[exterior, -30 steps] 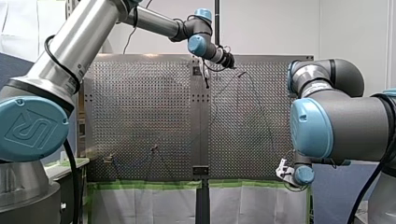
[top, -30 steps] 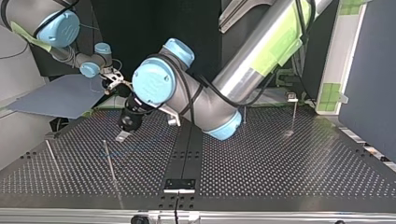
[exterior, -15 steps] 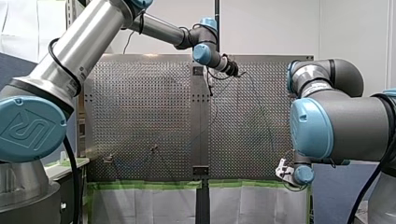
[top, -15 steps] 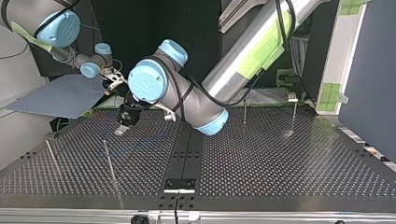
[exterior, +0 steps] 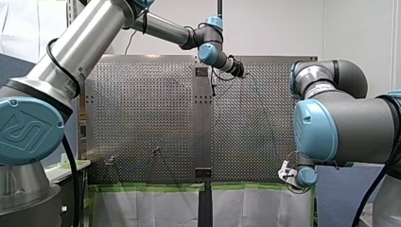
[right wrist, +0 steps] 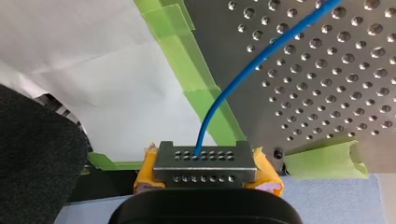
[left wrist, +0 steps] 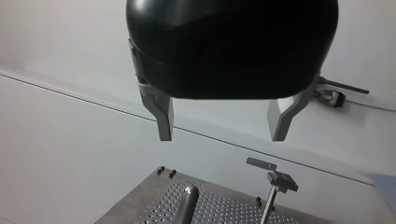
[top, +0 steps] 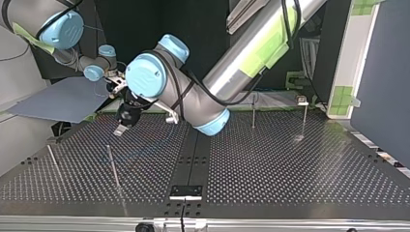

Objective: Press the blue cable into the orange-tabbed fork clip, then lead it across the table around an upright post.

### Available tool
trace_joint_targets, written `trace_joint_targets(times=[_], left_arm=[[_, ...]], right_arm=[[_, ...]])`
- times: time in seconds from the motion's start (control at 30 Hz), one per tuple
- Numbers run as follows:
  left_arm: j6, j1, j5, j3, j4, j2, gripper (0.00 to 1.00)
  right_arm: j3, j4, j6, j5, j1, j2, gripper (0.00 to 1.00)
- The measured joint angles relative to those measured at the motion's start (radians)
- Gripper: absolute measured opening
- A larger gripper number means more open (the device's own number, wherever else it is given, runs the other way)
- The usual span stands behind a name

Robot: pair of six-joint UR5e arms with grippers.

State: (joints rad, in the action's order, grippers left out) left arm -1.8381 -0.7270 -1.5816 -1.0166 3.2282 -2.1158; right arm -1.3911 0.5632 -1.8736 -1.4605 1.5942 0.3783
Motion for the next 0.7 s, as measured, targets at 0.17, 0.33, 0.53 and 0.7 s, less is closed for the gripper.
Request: trace_joint_targets(times=[0.17, 0.33, 0.53, 0.7], left_arm=[[0.041, -0.002, -0.037, 0.000, 0.002, 0.000, 1.00], [0.054, -0.003, -0.050, 0.000, 0.002, 0.000, 1.00], [0.065, -0.003, -0.087, 0.000, 0.001, 0.013, 1.00], [0.087, -0.003, -0.133, 0.000, 0.002, 0.042, 1.00]], right_arm=[[0.000, -0.009, 0.000, 0.000, 0.000, 0.000, 0.00], [0.000, -0.011, 0.000, 0.000, 0.001, 0.000, 0.00], [0.000, -0.013, 0.000, 0.000, 0.002, 0.000, 0.00], [0.000, -0.015, 0.000, 0.001, 0.002, 0.000, 0.00]])
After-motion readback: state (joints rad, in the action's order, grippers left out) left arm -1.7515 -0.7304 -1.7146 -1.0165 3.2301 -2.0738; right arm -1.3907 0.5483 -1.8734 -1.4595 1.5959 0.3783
